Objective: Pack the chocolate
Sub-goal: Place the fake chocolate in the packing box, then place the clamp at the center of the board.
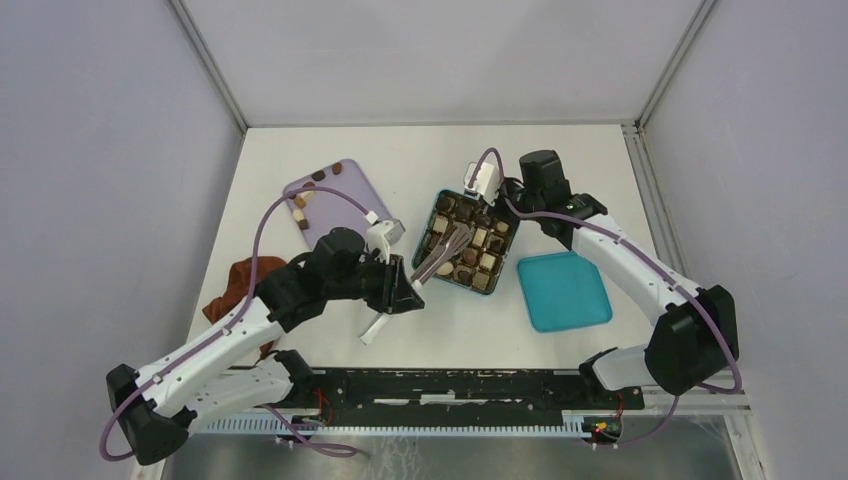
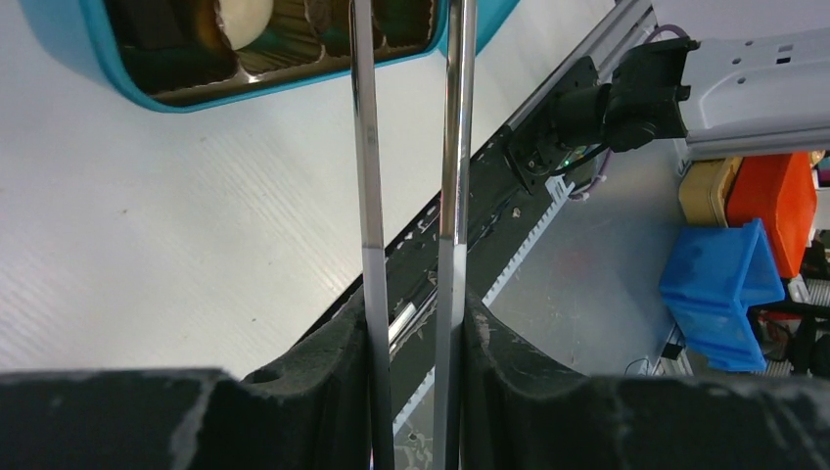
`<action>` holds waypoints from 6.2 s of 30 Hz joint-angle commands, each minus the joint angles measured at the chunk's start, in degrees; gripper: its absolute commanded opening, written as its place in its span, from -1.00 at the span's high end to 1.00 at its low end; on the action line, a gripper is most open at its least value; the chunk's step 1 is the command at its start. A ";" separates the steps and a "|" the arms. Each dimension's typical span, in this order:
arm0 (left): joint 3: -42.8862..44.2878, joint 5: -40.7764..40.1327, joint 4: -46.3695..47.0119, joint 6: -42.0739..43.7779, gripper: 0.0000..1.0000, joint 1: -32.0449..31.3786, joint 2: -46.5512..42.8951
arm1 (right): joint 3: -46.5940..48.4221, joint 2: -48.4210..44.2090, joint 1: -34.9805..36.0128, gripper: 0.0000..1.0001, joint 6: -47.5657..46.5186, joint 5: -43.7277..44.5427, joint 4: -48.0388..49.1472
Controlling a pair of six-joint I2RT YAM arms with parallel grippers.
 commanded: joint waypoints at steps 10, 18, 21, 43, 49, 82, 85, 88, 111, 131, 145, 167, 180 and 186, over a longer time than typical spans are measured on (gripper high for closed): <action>0.66 -1.64 7.71 2.07 0.96 -9.14 5.99 | 0.18 -2.89 0.17 1.00 1.13 -1.69 3.12; 1.82 -4.96 4.44 3.14 0.96 -12.72 10.26 | 0.33 -1.41 -0.11 1.00 1.01 -3.51 2.47; 2.29 -5.83 3.75 3.60 0.96 -13.50 11.43 | 0.25 -1.23 -0.29 1.00 0.93 -3.63 2.46; 9.16 -12.73 -3.82 7.23 0.96 -13.81 2.96 | -0.43 -11.16 1.69 1.00 -2.63 15.69 5.77; 9.21 -11.00 -3.20 6.96 0.96 -13.85 3.35 | -0.12 -11.83 2.17 1.00 -2.75 17.47 5.66; 3.64 -7.22 -6.28 5.55 0.96 -14.47 9.42 | 1.68 14.90 -1.67 0.99 4.62 -16.70 -0.54; 3.40 -6.52 -5.55 5.34 0.96 -15.47 11.03 | 1.98 16.29 -1.74 0.96 4.56 -16.90 -0.99; 3.65 -6.17 -5.44 5.33 0.95 -16.65 13.35 | 2.45 17.70 -1.72 0.83 3.90 -16.99 -1.68; 4.28 -4.74 -5.81 5.86 0.89 -18.21 18.25 | 3.95 20.35 -1.82 0.21 2.23 -17.08 -4.03; 5.23 -6.11 -6.20 5.95 0.28 -18.92 19.48 | 3.65 19.59 -2.35 -0.25 1.83 -16.95 -4.04; 5.43 -6.55 -5.94 6.21 0.14 -18.85 18.55 | 3.56 19.12 -2.35 -0.31 1.72 -16.99 -4.04; 10.05 -19.53 -3.72 9.40 0.21 -7.10 7.79 | 4.56 9.22 -11.65 -0.42 1.76 -23.75 -6.32; 17.21 -18.17 10.58 25.04 0.20 13.64 29.43 | 3.81 4.24 -18.59 -0.42 2.61 -33.31 -5.16; 23.64 -17.53 15.29 23.22 0.19 17.27 44.09 | 0.24 2.53 -19.65 -0.42 4.24 -34.88 -1.99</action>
